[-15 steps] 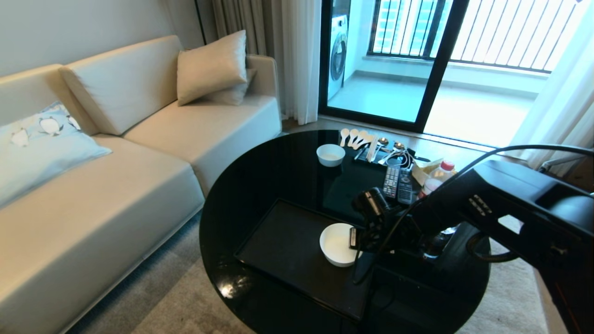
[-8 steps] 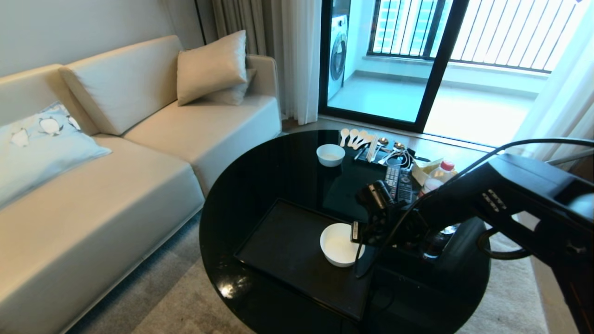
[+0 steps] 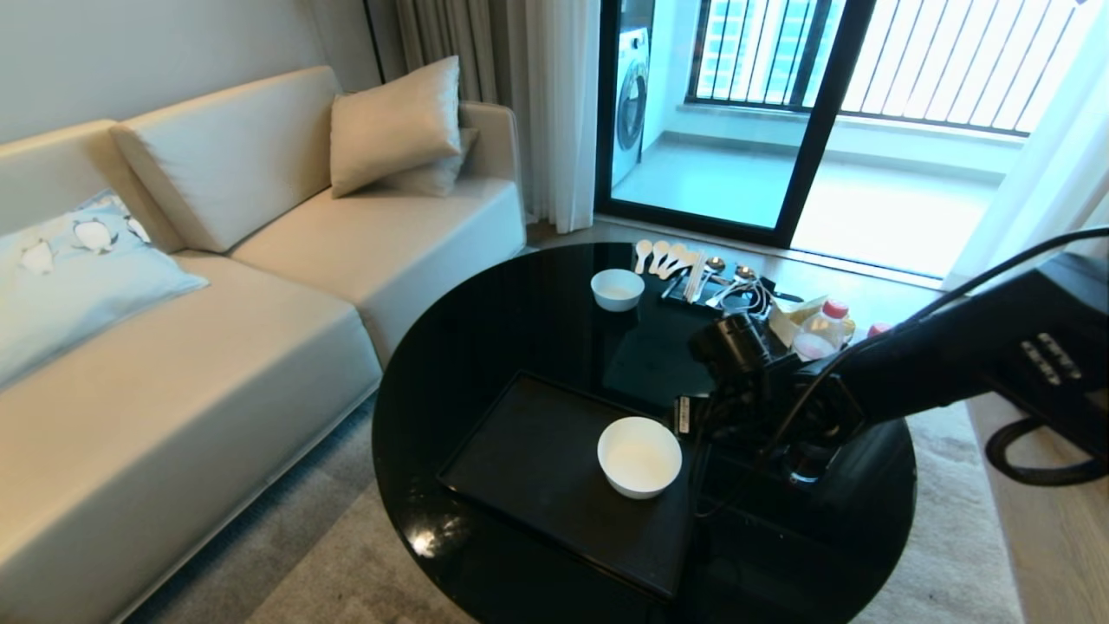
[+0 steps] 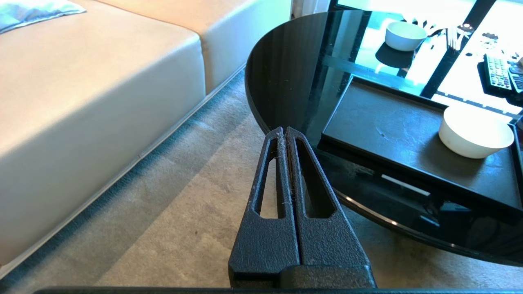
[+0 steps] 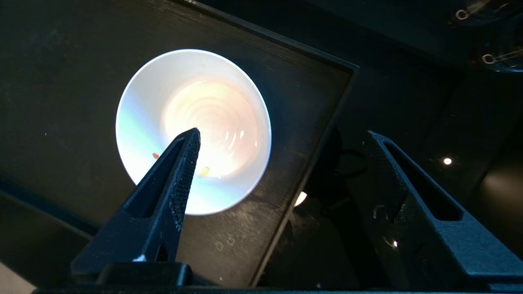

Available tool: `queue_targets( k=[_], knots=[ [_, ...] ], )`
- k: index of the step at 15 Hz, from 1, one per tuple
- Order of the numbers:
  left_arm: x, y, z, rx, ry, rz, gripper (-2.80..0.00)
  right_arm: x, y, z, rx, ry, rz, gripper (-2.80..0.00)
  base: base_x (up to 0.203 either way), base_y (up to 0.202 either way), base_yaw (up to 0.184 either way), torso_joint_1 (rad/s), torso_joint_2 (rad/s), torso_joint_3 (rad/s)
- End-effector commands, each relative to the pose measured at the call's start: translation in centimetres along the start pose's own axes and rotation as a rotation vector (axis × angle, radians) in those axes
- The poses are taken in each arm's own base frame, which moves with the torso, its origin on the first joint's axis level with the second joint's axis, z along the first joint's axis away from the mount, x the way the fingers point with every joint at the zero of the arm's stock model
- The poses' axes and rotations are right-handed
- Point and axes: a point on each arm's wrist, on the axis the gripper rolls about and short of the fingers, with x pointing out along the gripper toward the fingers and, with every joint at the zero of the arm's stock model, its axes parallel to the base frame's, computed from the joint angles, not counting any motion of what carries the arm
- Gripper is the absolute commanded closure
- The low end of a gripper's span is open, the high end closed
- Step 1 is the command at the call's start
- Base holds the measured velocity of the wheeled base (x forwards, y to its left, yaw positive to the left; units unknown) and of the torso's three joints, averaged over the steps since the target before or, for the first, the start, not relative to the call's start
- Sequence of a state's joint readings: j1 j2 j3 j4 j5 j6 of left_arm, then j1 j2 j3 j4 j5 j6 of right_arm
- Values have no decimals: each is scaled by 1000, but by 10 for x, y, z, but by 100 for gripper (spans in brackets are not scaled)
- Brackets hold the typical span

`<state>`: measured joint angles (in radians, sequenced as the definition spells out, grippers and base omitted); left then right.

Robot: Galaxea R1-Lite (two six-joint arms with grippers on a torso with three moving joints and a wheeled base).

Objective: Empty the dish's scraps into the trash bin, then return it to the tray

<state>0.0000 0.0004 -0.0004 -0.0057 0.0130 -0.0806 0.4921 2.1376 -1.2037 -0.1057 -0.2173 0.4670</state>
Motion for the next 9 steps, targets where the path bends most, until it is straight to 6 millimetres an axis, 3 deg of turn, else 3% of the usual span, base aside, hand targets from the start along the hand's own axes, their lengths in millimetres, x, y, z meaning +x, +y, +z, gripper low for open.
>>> queue_targets(
  k=[1, 6, 7, 9],
  knots=[
    [0, 0, 0, -1, -1, 1, 0, -40, -5, 9, 2, -57, 25, -280, 0, 0, 0, 0, 0, 0],
    [0, 0, 0, -1, -1, 1, 0, -100, -25, 0, -34, -108, 45, -280, 0, 0, 0, 0, 0, 0],
    [0, 0, 0, -1, -1, 1, 0, -111, -30, -3, -40, -119, 48, 0, 0, 0, 0, 0, 0, 0],
    [0, 0, 0, -1, -1, 1, 0, -130, -42, -12, -67, -138, 47, 0, 0, 0, 0, 0, 0, 0]
  ],
)
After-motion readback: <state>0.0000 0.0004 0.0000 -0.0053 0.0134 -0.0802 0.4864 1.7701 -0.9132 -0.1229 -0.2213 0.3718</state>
